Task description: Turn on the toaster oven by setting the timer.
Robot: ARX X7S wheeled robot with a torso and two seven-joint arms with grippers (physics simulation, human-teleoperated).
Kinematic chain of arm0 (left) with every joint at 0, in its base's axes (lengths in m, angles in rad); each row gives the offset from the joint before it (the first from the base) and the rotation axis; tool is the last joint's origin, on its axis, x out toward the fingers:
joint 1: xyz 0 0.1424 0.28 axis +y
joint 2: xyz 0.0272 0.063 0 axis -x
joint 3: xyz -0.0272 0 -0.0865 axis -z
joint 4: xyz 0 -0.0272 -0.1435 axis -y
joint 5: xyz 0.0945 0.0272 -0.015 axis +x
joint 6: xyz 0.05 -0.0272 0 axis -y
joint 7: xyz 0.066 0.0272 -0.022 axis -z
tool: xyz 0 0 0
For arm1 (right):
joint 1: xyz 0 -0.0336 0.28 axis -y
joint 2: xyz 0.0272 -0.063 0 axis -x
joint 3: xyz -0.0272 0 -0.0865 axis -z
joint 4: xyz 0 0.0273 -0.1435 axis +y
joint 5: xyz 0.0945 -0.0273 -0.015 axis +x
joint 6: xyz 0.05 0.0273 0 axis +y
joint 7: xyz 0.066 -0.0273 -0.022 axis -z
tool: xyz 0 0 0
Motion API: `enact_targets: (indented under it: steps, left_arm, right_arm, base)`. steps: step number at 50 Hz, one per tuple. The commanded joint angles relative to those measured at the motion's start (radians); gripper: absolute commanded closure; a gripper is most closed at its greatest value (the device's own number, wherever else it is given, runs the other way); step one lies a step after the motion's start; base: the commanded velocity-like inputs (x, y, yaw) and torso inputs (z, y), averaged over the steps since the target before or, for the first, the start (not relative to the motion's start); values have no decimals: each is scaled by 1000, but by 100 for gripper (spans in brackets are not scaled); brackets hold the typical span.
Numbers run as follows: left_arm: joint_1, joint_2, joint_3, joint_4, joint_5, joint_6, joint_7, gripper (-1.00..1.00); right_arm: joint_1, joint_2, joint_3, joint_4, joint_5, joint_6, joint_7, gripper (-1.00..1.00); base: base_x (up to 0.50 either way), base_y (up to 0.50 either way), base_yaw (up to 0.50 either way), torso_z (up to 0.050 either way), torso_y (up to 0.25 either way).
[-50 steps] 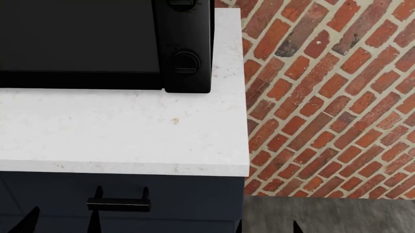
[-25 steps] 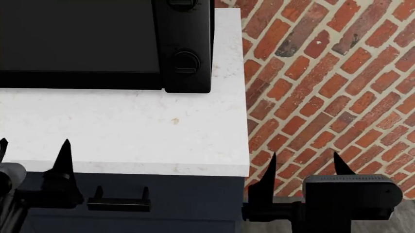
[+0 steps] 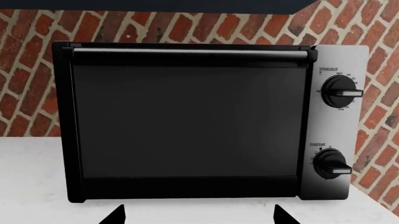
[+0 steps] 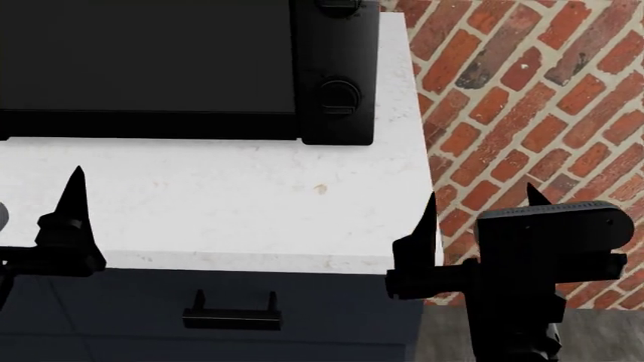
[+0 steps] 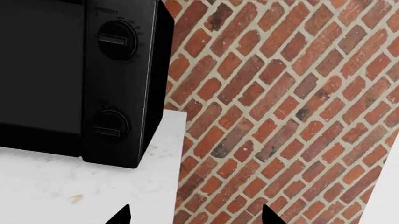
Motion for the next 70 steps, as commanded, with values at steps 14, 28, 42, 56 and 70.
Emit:
enact_targets:
  steps: [14,28,42,56,70]
  left_arm:
    - [0,-11,12,0,7,10,-12,-100]
    - [3,-15,12,-4,7,21,-17,-100]
    - [5,-22,16,-1,3,24,-19,-100]
    - [2,-29,22,-1,4,25,-24,-100]
    - [2,-34,23,-6,-5,32,-19,-100]
  right_arm:
    - [-3,8,-28,30,0,-16,-5,-100]
    - [-20,7,-13,21,7,-33,9,-100]
    - [-23,4,-3,19,10,-34,27,-100]
    - [-18,6,-7,30,14,-45,26,-100]
    - [-8,6,-17,30,16,-34,31,-100]
  base:
    - [0,500,0,0,0]
    - [0,311,0,0,0]
    - [46,0,0,0,0]
    - [282,0,0,0,0]
    - [282,0,0,0,0]
